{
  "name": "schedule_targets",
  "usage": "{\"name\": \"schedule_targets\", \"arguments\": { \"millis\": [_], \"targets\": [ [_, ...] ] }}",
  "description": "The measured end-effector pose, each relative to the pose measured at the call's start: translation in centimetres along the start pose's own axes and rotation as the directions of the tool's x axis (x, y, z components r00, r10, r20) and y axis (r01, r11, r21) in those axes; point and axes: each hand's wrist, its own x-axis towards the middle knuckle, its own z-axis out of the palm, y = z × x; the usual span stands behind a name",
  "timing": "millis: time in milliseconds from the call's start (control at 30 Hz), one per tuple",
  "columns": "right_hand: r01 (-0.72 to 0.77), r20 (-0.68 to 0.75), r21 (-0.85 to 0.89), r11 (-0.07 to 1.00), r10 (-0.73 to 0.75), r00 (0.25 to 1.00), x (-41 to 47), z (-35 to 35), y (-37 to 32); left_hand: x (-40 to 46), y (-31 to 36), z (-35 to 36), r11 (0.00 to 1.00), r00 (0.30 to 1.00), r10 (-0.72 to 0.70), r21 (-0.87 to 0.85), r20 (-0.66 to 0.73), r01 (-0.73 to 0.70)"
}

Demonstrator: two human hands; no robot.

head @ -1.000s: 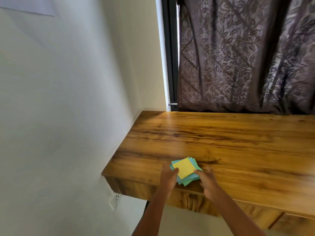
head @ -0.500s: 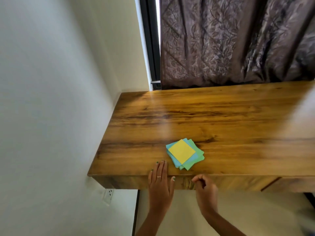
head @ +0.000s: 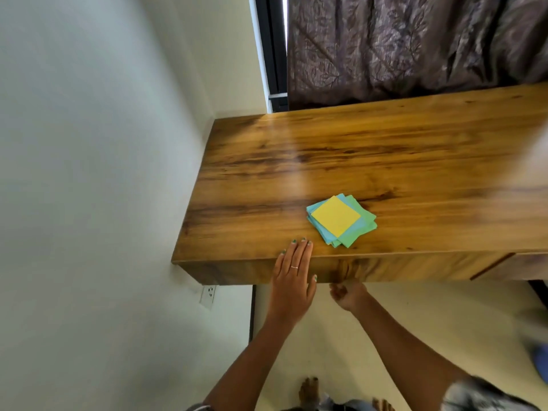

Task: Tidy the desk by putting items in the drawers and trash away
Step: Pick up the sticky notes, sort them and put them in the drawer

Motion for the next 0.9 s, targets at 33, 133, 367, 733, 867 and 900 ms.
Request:
{"name": "schedule_targets", "arguments": {
  "millis": [33, 133, 367, 733, 867, 900],
  "targets": [
    [0.000, 0.009, 0.052, 0.999, 0.000, 1.000, 0.0, 0.1, 0.0, -0.1, -0.1, -0.1, 1.000, 1.000, -0.001, -0.001, 0.006, 0.001],
    [0.006, 0.046, 0.184, 0.983, -0.015, 0.999, -0.1, 0.3, 0.3, -0.7, 0.0, 0.1, 1.000, 1.000, -0.013, -0.011, 0.001, 0.013],
    [-0.044, 0.225, 0.249, 0.968, -0.013, 0.974, 0.5, -1.8, 1.7, -1.4, -0.2, -0.2, 1.000, 1.000, -0.004, 0.001, 0.006, 0.004],
    [0.404, 0.186, -0.858, 0.318, -0.541, 0.820, -4.3, -6.2, 6.6, -0.5, 2.3, -1.3, 0.985, 0.986, -0.164, -0.059, -0.031, 0.162],
    [0.723, 0.691, -0.610, -0.325, -0.664, 0.284, -8.4, -5.7, 8.1, -0.9, 2.4, -1.4, 0.989, 0.987, -0.150, -0.005, 0.059, 0.150],
    [0.759, 0.741, -0.493, -0.426, -0.663, 0.109, -9.2, -5.6, 7.9, -1.0, 2.3, -1.5, 0.990, 0.986, -0.142, 0.008, 0.081, 0.142]
  ]
}}
